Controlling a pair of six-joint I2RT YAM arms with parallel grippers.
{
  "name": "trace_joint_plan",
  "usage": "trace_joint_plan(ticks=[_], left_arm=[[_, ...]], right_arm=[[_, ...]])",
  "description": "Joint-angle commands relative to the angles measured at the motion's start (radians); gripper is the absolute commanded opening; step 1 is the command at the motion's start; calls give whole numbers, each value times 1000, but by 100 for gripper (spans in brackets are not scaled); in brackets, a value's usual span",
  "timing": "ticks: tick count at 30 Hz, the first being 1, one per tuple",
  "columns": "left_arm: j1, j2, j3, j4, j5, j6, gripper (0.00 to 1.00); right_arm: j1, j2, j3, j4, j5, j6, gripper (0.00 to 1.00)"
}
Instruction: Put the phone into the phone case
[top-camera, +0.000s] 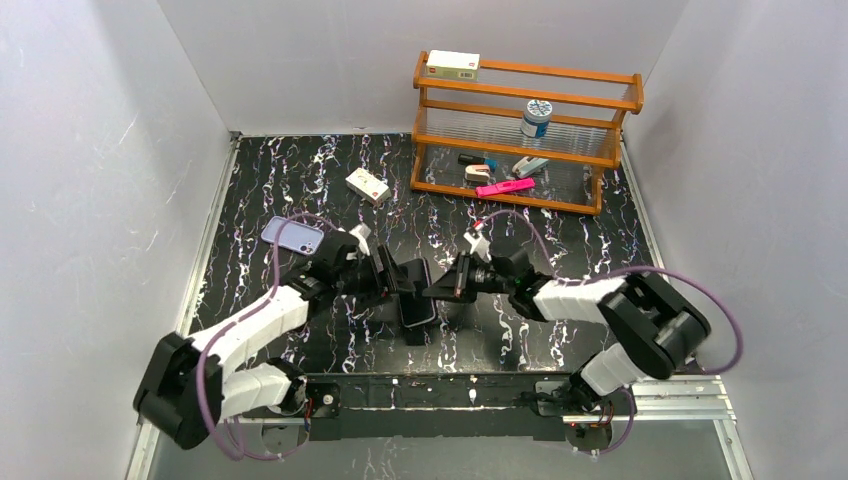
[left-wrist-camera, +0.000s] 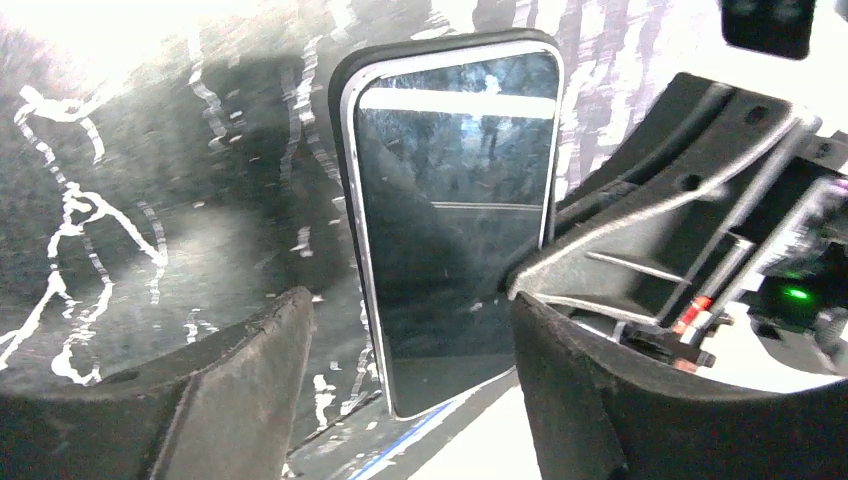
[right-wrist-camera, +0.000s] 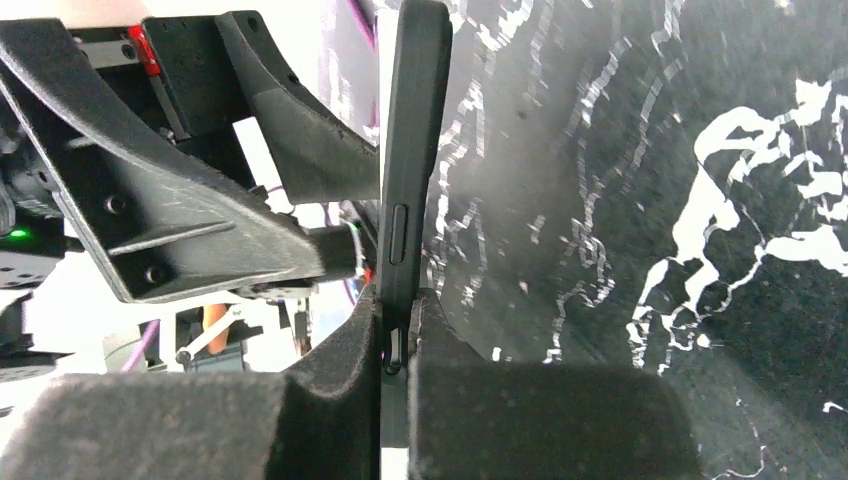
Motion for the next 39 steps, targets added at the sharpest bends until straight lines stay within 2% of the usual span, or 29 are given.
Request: trace_joint_plan(ticks=[1,5,8,13,20,23,30,31,33,36,39], left_arm=[[9,-142,108,-94,19,54,74],[13,-236,153,-78,71,24,81],[16,-291,152,-15,107,-25,82],[18,-323,110,216,221,-153,79],[18,-303,26,579,335,-338,66],[18,-280,5,651,357,-366,64],[16,-267,-11,730,348,-393,66],[16,-270,-15,742,343,-402,63],[16,-270,-27,771,334,-426,49],[16,-277,-54,801,310,-449,16],[16,-275,-70,798,296,-445,0]], right_arm=[[-64,-193,5,15,-34,-35,1],[-112,-348,-15,16,-34,-22,1],[-119,-454,-19,46,-24,-1,1],[-120,-543,-57,222,-24,122,1],[-120,-523,-80,433,-55,274,1],[-120,-508,-81,484,-58,290,1],[-119,-445,-89,593,-69,353,1],[-120,-433,-90,608,-73,361,1],[-119,-413,-91,633,-80,376,1],[-119,-386,-93,657,-93,390,1],[-119,-366,-91,658,-114,391,1]])
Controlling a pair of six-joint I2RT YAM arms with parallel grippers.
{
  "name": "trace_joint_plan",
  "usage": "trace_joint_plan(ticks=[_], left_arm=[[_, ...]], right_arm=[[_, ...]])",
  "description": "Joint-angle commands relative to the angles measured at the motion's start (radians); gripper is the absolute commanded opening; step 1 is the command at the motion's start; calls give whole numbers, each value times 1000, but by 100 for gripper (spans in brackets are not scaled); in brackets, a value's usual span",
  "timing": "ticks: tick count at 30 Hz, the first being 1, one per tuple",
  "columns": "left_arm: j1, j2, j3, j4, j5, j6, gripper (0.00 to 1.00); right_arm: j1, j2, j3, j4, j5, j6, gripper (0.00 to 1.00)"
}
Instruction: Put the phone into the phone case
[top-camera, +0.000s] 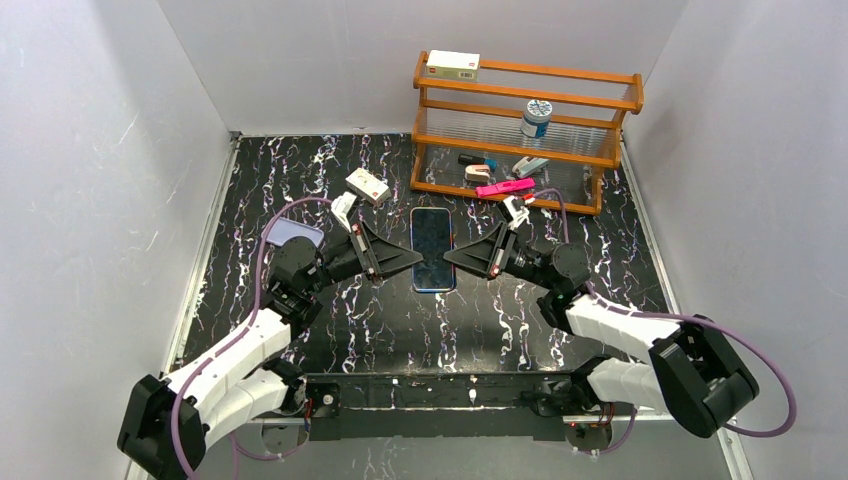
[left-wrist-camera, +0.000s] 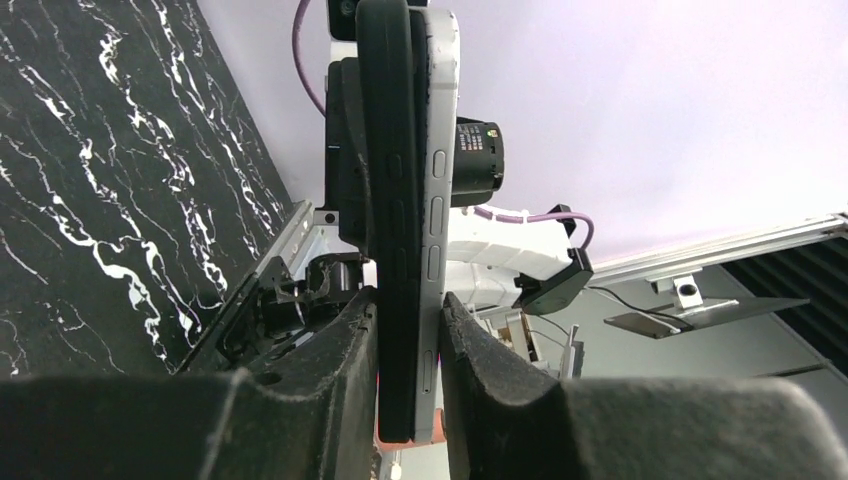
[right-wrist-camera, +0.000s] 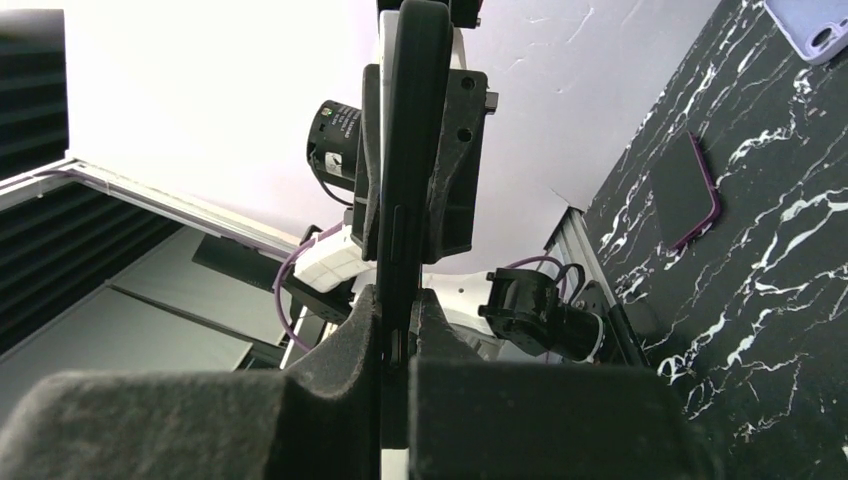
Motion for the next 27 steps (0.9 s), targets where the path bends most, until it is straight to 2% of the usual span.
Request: trace_joint_plan(ticks=[1,5,8,9,11,14,17,20,23,27], left_arm=[[2,-7,-24,60,-16,-24,0],[2,19,-28,22,-23,-2,0],[2,9,24,-164,-49,122,0],[2,-3,44,-225,-66,156,0],[2,-20,83,-332,-86,209,1],[2,-43,126,-363,-91,228,23],[2,-73,117,-308,-90,192,53],[2,-82,88,-207,-77,130,67],[2,-71,71,-113,-56,75,73],[2,-63,53,-47,-47,34,72]], right_arm=[[2,16,8,141,-31,22,4],[1,30,13,123,-42,12,27],[2,44,30,105,-58,3,33],[3,48,33,99,-57,3,30],[2,54,36,101,-50,4,17],[3,59,35,158,-26,32,5],[2,62,39,255,10,77,2],[3,57,61,293,23,109,1],[2,50,78,299,34,131,2],[3,64,80,343,48,165,3]])
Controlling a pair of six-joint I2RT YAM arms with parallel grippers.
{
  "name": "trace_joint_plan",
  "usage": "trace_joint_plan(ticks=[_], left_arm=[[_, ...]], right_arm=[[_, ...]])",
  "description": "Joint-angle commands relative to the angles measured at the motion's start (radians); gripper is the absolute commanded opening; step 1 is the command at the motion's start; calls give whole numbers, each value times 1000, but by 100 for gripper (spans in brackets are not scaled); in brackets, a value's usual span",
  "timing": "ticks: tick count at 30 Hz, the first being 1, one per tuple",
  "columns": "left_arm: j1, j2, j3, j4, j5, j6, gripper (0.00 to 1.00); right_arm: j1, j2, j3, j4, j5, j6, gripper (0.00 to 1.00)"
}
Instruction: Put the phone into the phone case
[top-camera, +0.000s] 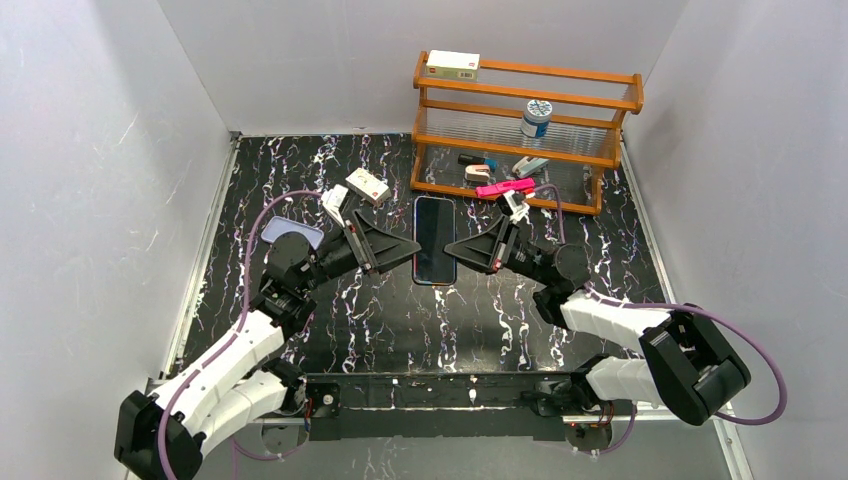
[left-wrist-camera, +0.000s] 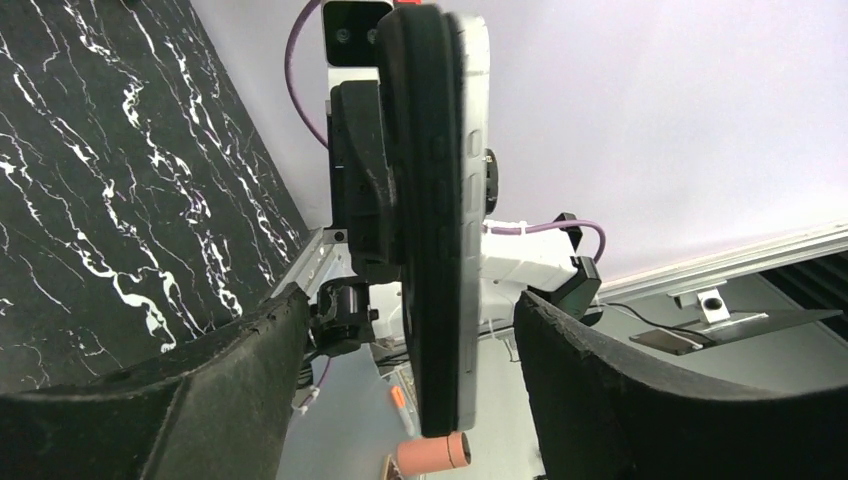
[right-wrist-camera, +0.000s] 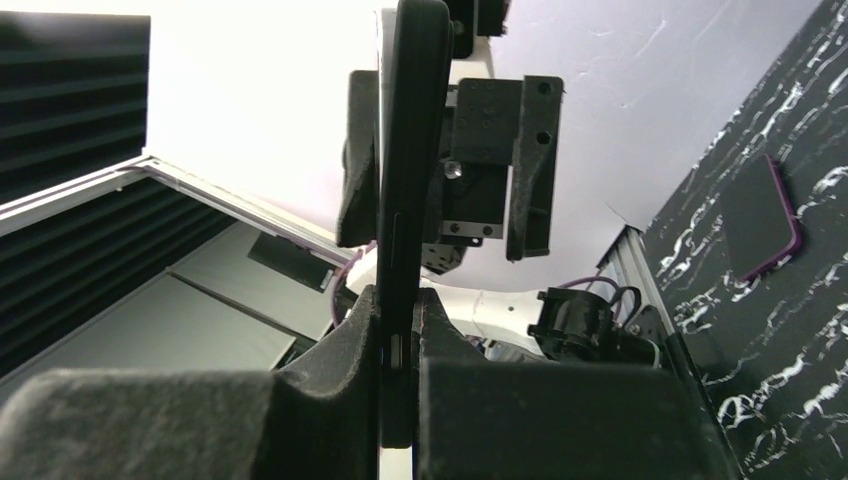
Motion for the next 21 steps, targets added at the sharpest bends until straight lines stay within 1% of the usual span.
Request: trace_joint_plan(ticks=[1,3,6,7,11,13,15,17,19,20,21], left_arm=[[0,0,-30,128,22,-66,70],[-3,-2,-46,154,18,-86,64],[-9,2,-62,160,16,-87,51],[-9,4,-66,161,18,-87,49],[-10,9,-63,163,20,-82,46],[-10,13,-62,163,20,-79,43],[-10,17,-66,163,17,-77,33],[-10,23,-71,163,16,-76,17],[-10,33,-74,154,14,-71,4],[-10,38,-73,115,10,-57,0],[-10,37,-65,54,-3,-28,0]], right_arm=[[3,-7,54,197,51,66,3],[3,0,45,223,65,78,3],[2,13,32,237,71,81,3],[3,18,28,242,72,82,3],[4,33,18,248,75,80,3],[4,39,12,245,77,78,3],[5,47,7,246,75,77,3],[4,53,5,243,69,73,5],[5,53,3,231,64,66,12],[5,52,-2,218,62,58,16],[5,48,-5,203,67,52,20]])
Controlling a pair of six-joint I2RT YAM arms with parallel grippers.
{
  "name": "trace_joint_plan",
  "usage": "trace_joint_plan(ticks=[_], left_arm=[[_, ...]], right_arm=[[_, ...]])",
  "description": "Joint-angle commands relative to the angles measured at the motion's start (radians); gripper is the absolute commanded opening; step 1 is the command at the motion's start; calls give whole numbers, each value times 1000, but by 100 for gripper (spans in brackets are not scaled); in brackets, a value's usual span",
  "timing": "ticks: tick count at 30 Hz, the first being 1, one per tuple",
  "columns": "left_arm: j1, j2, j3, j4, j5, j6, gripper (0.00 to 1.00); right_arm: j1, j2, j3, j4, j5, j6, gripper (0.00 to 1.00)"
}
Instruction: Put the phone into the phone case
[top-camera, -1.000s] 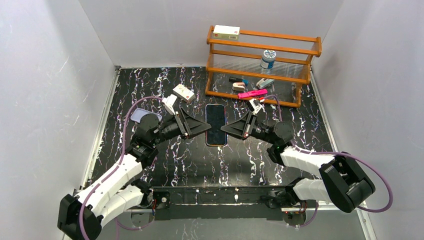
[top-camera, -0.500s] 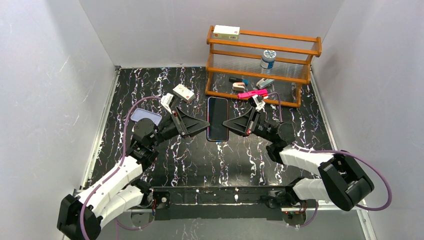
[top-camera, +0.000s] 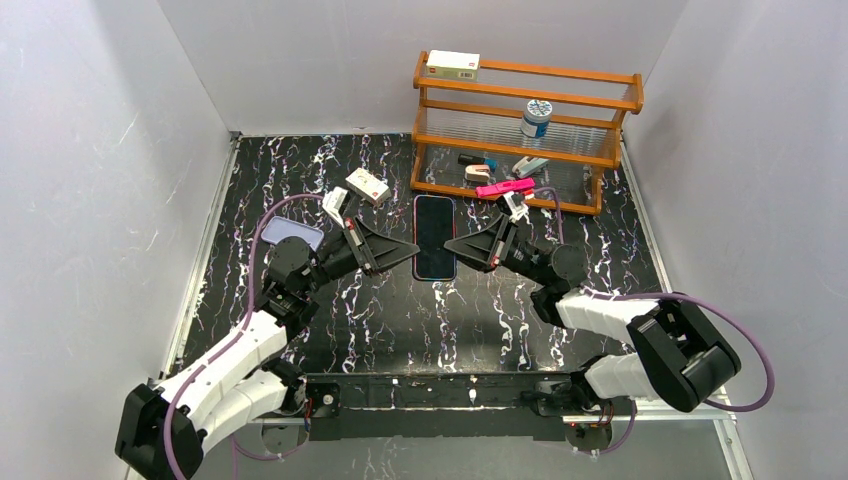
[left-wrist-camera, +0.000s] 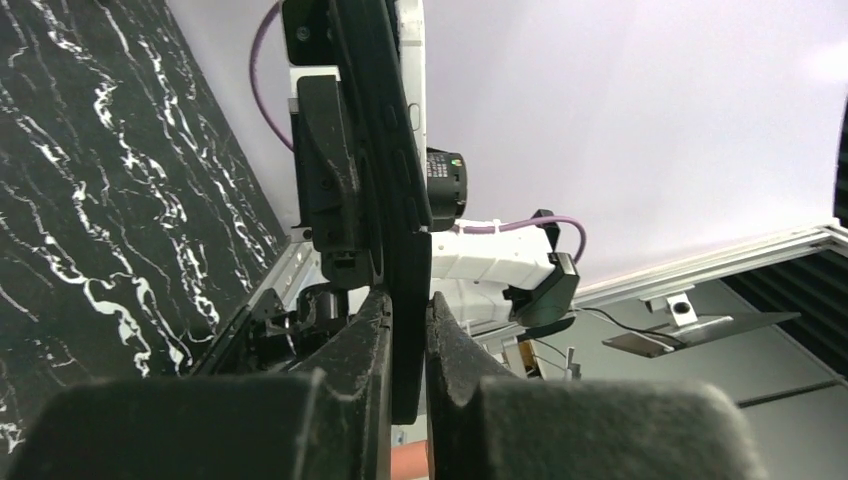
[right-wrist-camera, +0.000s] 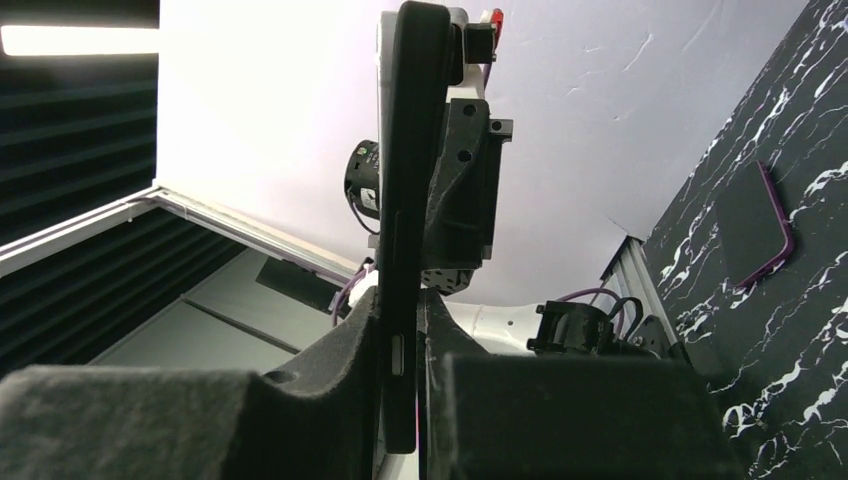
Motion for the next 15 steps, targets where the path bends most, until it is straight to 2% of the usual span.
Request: trace_joint_plan(ticks=[1,3,5,6,9,12,15], left_arm=[[-7,13,6,-177,-27,113,0],[-7,10,38,-323,-67,208,0],[-7,10,72,-406,-84,254,0],[-7,11,87,-436,-88,270,0],[-7,16,116,-495,-88,301,0],[-7,2,126,-499,-96,299,17],[-6,-18,118,-476,-109,275,42]], right_arm=[[7,-26,-1,101,36,-10,26],[7,-30,-3,79,39,-22,34],[8,-36,2,49,32,-39,37],[8,-38,3,33,27,-47,36],[8,-47,2,16,29,-61,16],[8,-52,7,13,23,-77,4],[8,-60,2,6,4,-91,2]])
